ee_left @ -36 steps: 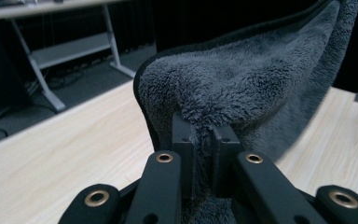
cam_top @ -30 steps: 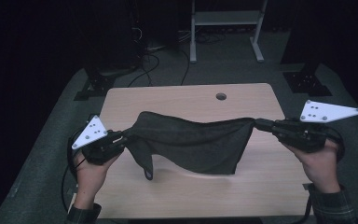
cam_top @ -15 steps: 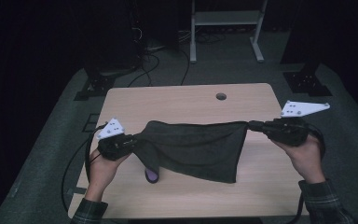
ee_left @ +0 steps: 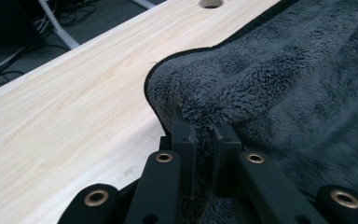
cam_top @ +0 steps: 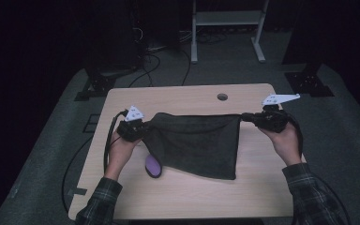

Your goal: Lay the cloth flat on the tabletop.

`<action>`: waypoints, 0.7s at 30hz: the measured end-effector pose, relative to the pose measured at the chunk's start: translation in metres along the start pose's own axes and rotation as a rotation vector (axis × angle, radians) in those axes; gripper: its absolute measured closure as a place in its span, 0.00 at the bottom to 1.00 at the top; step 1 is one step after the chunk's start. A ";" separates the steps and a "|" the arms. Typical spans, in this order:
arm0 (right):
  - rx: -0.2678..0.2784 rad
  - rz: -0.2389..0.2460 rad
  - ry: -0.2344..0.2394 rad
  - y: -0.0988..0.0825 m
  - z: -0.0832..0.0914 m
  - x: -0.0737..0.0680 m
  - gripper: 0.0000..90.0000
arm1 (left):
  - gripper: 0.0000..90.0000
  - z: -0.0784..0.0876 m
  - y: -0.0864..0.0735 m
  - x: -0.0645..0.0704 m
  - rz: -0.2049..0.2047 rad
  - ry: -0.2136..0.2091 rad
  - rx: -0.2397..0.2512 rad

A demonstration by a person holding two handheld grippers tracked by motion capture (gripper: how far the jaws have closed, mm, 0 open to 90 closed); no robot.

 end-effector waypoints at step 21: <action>-0.062 -0.042 -0.003 -0.029 -0.040 0.008 0.64 | 0.55 -0.002 -0.019 -0.002 0.076 -0.032 -0.022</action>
Point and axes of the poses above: each handheld gripper's, and its own axes: z roughly backward along the jaws, y roughly out of its top, x roughly to its right, the point moved 9 cm from there along -z, roughly forward along the jaws, and after that the axes turned 1 degree about -x, right-handed, at the moved point
